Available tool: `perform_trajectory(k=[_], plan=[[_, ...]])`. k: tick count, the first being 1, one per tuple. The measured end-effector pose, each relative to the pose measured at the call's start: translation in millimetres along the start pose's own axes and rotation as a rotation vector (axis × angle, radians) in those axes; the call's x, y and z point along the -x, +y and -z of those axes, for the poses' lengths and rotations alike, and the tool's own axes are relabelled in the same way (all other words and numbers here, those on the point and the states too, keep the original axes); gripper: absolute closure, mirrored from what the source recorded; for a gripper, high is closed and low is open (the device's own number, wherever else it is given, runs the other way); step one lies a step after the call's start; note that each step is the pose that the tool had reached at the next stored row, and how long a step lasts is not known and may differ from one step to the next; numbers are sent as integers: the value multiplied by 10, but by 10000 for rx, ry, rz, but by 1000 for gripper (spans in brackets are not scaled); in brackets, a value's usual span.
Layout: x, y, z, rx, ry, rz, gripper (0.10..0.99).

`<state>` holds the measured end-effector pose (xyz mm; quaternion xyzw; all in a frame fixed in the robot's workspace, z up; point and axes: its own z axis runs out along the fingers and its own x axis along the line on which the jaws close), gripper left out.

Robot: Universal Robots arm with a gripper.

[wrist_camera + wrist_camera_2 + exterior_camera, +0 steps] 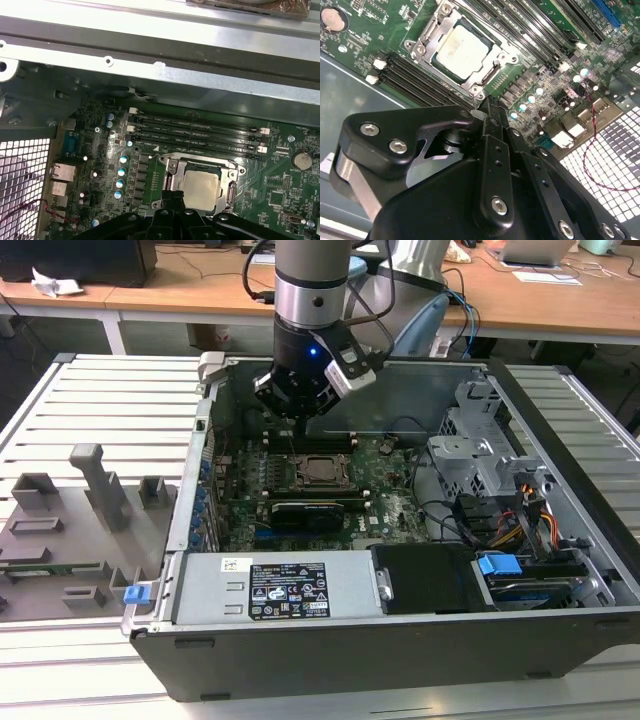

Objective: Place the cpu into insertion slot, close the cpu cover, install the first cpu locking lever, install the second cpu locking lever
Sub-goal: 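Install the first cpu locking lever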

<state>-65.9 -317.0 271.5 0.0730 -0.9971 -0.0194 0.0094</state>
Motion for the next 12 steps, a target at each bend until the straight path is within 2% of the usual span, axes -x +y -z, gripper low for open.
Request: perform_trajectory(k=[4,7,12], plan=[[-37,6,-2,2,-3,-96,980],[-40,5,-6,4,-13,-395,980],[-123,18,-9,6,-22,-438,980]])
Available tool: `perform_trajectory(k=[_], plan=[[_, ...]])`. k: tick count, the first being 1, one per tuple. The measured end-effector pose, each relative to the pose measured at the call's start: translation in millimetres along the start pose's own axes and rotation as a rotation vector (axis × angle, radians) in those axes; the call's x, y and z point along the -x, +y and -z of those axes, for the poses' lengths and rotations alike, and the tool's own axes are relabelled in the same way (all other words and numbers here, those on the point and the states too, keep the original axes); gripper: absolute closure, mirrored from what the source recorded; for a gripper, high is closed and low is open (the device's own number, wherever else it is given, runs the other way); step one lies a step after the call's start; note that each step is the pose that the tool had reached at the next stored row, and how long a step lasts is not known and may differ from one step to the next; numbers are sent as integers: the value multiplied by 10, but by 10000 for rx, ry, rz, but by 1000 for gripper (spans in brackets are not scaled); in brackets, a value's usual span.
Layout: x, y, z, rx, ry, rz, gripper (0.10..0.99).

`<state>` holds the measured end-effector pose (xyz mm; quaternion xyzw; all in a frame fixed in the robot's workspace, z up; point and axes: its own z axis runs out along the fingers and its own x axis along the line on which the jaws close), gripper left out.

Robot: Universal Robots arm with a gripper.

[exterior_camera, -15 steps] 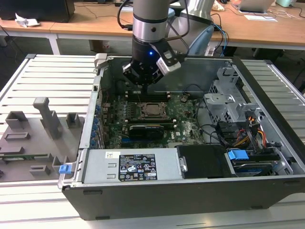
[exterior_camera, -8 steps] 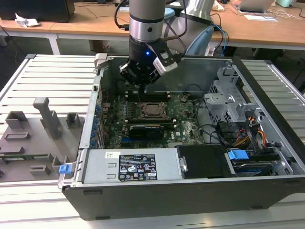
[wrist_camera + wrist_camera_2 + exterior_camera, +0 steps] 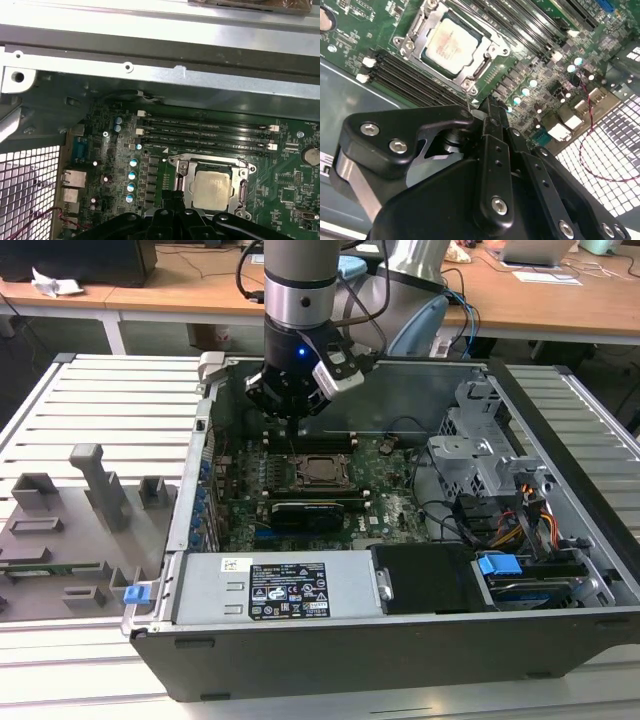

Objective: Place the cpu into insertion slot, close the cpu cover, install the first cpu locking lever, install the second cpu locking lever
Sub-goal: 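Install the first cpu locking lever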

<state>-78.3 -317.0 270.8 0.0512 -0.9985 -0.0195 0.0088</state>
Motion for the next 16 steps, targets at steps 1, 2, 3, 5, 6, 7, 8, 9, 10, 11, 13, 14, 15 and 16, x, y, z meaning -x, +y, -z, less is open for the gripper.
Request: perform_trajectory(k=[1,2,3,5,6,7,8,9,10,11,13,14,15,16], plan=[[-11,1,0,0,-1,0,980],[-26,3,-1,0,0,-1,980],[-39,4,-1,0,-1,-2,980],[-76,8,-3,-1,1,-1,980],[-90,11,-5,0,-1,-2,980],[-103,14,-6,1,-1,-2,980],[-114,18,-6,0,-1,-2,980],[-124,22,-7,-1,1,-1,980],[-133,28,-10,0,0,-1,980],[-140,40,-15,0,-1,-2,980],[-150,68,-22,-1,0,-2,980],[-151,92,-26,-1,0,-3,980],[-148,159,-37,0,-1,-9,980],[-159,195,-47,0,0,-14,980]])
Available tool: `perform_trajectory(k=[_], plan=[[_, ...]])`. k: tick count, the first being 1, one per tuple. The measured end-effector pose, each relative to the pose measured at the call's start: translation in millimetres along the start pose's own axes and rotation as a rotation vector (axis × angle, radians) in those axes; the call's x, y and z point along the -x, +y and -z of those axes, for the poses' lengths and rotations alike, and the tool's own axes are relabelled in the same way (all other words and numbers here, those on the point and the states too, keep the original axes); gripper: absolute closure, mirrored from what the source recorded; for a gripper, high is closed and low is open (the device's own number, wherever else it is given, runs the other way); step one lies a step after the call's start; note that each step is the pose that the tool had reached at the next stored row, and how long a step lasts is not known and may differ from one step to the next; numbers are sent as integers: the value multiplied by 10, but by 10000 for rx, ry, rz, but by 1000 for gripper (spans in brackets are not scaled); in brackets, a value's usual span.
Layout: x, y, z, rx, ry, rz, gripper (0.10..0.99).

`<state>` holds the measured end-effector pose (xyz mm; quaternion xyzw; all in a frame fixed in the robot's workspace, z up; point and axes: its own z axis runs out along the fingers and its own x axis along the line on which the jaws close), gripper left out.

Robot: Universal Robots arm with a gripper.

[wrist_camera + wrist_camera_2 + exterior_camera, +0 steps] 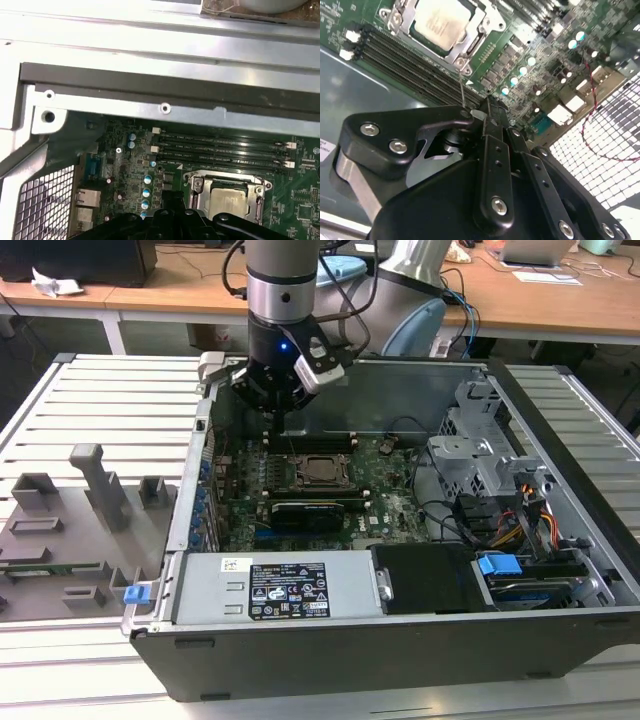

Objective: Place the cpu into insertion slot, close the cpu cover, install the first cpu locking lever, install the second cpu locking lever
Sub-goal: 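Install the first cpu locking lever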

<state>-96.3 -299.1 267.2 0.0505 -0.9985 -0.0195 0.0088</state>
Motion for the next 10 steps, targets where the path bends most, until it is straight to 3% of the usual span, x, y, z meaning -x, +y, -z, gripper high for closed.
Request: perform_trajectory(k=[5,10], plan=[[5,67,-19,-2,1,1,980],[44,84,-24,-30,2,-2,980]])
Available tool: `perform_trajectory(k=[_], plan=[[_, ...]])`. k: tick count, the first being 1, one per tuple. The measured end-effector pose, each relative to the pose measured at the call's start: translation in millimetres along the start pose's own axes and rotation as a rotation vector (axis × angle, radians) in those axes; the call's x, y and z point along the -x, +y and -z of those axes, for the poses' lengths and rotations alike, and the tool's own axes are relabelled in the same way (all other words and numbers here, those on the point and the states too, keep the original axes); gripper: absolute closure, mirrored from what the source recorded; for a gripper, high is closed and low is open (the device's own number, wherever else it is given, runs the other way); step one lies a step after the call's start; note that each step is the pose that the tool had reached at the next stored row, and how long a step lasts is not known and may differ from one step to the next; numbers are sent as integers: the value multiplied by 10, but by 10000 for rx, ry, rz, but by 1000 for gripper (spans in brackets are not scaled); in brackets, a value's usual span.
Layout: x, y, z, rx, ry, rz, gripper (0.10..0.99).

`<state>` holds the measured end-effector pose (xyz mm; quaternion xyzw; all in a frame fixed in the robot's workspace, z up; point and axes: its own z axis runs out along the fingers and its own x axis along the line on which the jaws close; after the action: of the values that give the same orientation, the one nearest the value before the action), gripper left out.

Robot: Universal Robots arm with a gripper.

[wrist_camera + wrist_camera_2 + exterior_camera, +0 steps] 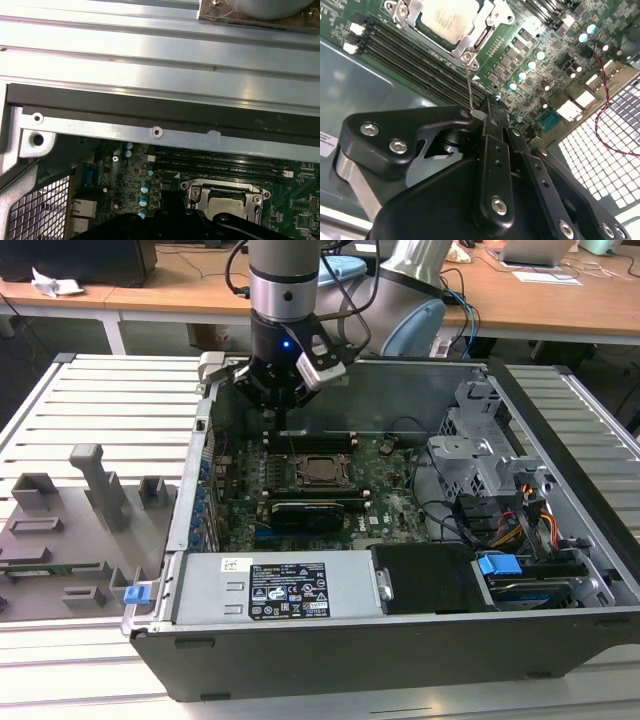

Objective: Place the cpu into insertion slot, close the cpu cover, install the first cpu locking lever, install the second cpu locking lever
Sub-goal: 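Install the first cpu locking lever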

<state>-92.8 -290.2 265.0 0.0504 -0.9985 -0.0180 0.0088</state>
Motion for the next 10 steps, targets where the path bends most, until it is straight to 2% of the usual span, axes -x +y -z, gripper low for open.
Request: perform_trajectory(k=[10], plan=[[30,-3,0,-2,1,1,980]])
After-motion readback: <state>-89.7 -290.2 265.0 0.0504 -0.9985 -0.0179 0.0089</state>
